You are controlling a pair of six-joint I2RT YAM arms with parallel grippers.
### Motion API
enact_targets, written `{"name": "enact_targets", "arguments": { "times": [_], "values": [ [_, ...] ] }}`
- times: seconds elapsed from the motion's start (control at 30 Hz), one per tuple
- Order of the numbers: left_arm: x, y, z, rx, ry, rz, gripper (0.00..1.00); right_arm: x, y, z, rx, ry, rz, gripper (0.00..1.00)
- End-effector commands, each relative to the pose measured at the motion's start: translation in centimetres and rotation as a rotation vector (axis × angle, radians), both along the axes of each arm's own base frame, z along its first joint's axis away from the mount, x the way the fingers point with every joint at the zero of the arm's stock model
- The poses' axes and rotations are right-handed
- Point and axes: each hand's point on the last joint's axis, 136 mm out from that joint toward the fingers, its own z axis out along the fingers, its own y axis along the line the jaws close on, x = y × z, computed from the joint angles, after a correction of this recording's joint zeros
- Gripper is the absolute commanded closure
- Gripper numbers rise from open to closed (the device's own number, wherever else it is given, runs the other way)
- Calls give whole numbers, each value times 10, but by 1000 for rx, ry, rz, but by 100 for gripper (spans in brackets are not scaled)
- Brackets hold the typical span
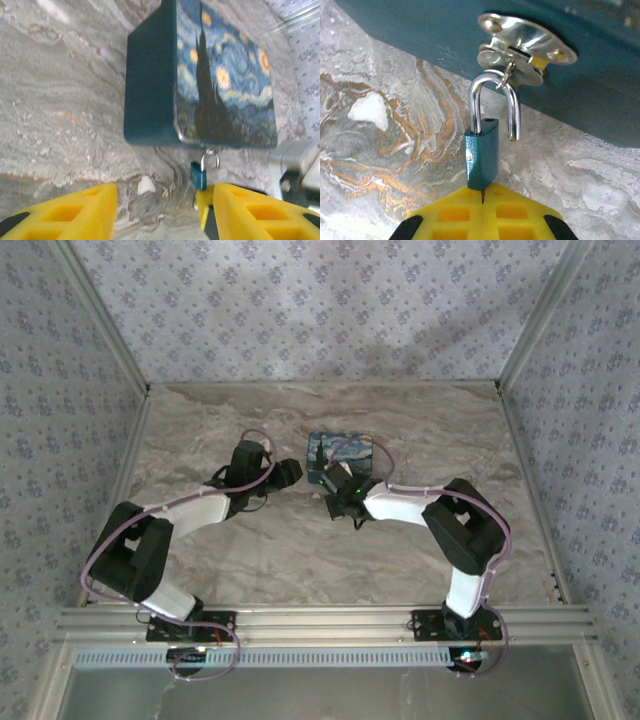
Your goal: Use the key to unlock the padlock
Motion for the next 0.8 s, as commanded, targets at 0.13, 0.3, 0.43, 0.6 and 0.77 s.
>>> {"name": "enact_targets", "arguments": {
  "times": [0.13,0.3,0.43,0.6,0.77],
  "values": [
    [32,-1,-2,52,-24,14,47,-24,8,9,-71,20,230,100],
    [42,-8,-12,56,-4,2,47,-28,14,15,-112,-3,363,100],
    [47,-13,-21,53,14,-9,47,-28,14,16,-153,-17,432,100],
    [47,-19,-28,30,35,-31,47,-19,16,18,-178,-46,472,100],
    [44,-26,-29,-9,52,-57,47,-12,30,25,-174,-90,538,100]
  ]
}}
